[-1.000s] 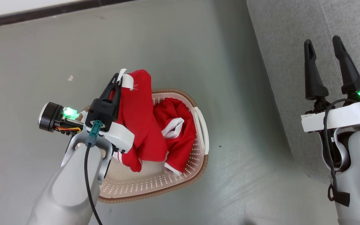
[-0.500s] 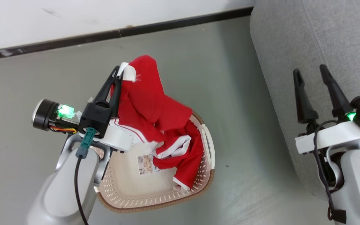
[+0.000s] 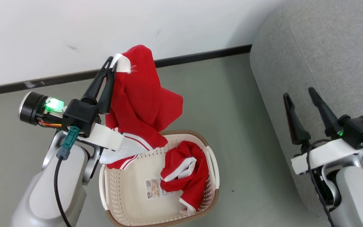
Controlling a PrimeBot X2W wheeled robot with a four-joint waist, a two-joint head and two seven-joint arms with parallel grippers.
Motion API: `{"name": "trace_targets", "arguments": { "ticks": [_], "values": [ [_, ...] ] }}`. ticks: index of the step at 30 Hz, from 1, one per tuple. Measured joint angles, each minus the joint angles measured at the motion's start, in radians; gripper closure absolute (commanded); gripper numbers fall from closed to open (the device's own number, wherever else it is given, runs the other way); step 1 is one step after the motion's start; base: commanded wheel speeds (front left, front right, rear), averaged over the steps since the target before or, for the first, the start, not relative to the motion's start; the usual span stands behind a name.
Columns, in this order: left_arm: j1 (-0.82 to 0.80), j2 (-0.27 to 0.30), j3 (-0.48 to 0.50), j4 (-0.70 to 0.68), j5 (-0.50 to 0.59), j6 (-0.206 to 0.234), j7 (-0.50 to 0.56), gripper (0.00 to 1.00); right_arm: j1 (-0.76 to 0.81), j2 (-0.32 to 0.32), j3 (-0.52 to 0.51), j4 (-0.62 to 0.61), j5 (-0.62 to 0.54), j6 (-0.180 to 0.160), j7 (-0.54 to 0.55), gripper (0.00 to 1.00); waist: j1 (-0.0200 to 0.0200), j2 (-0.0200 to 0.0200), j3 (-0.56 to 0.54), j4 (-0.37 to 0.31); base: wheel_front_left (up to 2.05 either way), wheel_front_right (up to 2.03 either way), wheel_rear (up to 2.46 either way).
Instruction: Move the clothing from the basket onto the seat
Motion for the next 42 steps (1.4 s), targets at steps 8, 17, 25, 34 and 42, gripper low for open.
{"name": "trace_targets", "arguments": {
  "ticks": [8, 17, 25, 34, 42],
  "values": [
    [0.015, 0.028, -0.036, -0.005, -0.020, -0.074, 0.000, 1.00, 0.038, -0.049, 0.092, 0.030, -0.001, 0.000, 0.000, 0.00, 0.0000, 0.0000, -0.092, 0.003, 0.00, 0.00, 0.00],
    [-0.005, 0.030, -0.065, -0.046, -0.021, -0.117, 0.000, 1.00, 0.037, -0.129, 0.234, 0.062, -0.003, 0.000, 0.000, 0.00, 0.0000, 0.0000, -0.173, 0.006, 0.00, 0.00, 0.00],
    [-0.054, 0.005, -0.090, -0.082, -0.031, -0.148, 0.005, 1.00, 0.003, -0.182, 0.407, 0.081, 0.036, 0.000, 0.015, 0.00, 0.0000, 0.0000, -0.237, 0.012, 0.00, 0.00, 0.00],
    [-0.077, -0.030, -0.130, -0.108, -0.039, -0.163, 0.031, 1.00, -0.108, -0.190, 0.650, 0.085, 0.171, 0.000, 0.063, 0.00, -0.0001, 0.0000, -0.277, 0.020, 0.00, 0.00, 0.00],
    [-0.090, -0.053, -0.163, -0.123, -0.046, -0.170, 0.050, 1.00, -0.215, -0.223, 0.776, 0.085, 0.262, 0.000, 0.106, 0.00, 0.0000, 0.0000, -0.291, 0.038, 0.00, 0.00, 0.00]
  ]
}}
